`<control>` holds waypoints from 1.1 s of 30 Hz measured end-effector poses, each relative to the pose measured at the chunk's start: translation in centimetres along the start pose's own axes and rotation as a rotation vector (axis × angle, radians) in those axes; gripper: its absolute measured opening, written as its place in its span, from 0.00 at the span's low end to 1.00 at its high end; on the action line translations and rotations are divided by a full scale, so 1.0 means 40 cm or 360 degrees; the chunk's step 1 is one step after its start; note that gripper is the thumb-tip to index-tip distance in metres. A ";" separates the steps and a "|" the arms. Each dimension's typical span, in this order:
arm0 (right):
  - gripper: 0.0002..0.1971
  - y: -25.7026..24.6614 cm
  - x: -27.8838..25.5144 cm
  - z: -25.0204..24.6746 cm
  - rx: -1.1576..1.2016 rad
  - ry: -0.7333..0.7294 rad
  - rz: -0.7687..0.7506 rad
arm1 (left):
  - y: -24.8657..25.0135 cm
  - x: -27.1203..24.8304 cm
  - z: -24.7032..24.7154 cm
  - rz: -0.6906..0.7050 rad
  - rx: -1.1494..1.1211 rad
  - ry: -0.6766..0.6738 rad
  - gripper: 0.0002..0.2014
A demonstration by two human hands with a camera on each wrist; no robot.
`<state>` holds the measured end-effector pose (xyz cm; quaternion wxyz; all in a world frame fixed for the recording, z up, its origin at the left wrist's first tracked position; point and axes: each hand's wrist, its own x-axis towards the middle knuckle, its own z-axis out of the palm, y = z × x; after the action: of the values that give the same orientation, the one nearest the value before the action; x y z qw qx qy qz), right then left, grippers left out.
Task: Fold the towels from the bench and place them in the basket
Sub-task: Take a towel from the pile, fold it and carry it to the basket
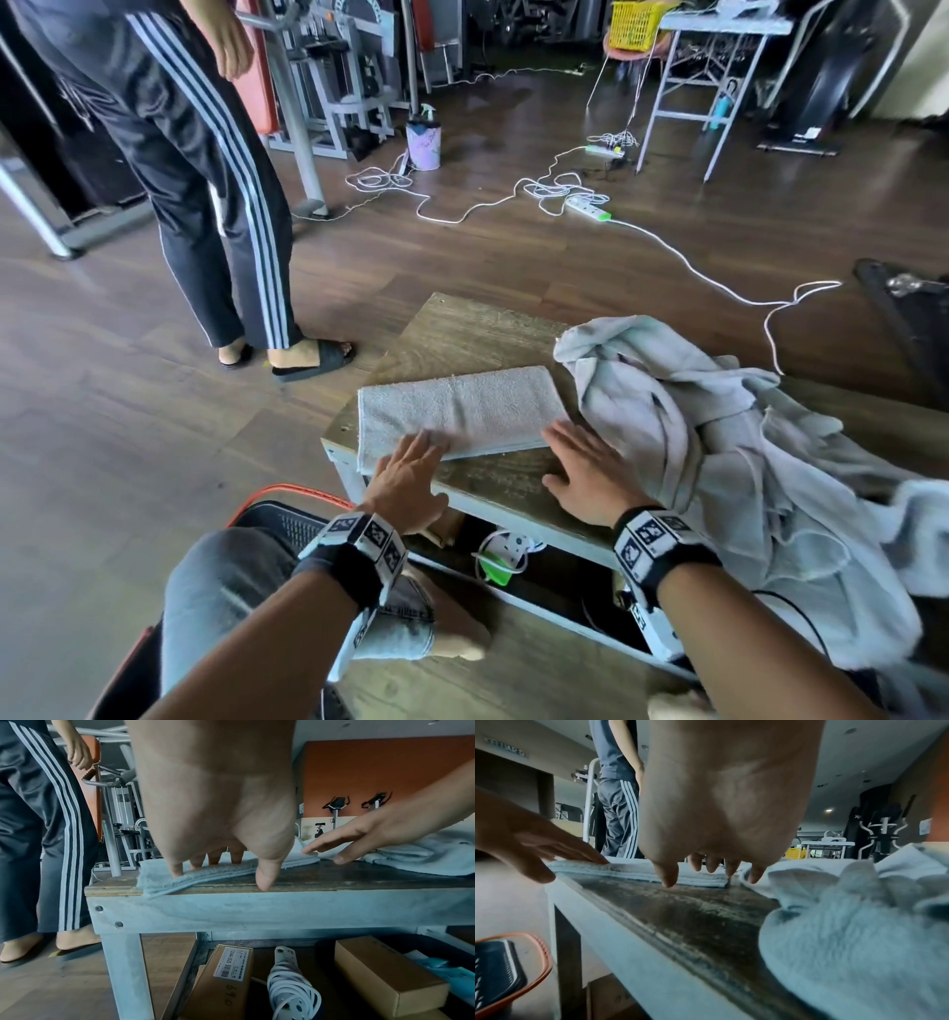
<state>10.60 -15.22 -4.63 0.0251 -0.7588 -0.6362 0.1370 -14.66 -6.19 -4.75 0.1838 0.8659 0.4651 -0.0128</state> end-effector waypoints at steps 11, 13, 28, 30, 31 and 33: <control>0.31 -0.002 -0.120 0.042 -0.0443 0.0301 0.0268 | 0.042 -0.041 0.014 0.0159 0.0062 -0.0068 0.38; 0.31 0.001 -0.152 0.035 -0.0458 0.0257 0.0331 | 0.066 -0.050 0.026 0.0104 -0.0007 -0.0107 0.39; 0.16 -0.012 -0.327 -0.061 -0.0047 0.0348 0.0116 | 0.172 -0.154 -0.064 0.0298 -0.0150 0.0233 0.08; 0.12 -0.011 -0.312 -0.088 -0.0014 0.0356 0.0140 | 0.191 -0.140 -0.088 0.0345 -0.0149 0.0252 0.08; 0.10 -0.007 -0.301 -0.097 -0.0009 0.0355 0.0146 | 0.197 -0.128 -0.099 0.0372 -0.0174 0.0240 0.08; 0.04 0.009 -0.275 -0.108 0.0012 0.0339 0.0167 | 0.208 -0.096 -0.114 0.0420 -0.0215 0.0171 0.07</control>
<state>10.30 -25.41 1.37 0.0883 -0.8013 -0.5888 0.0591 -10.78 -11.93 2.82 0.2164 0.9046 0.3563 0.0891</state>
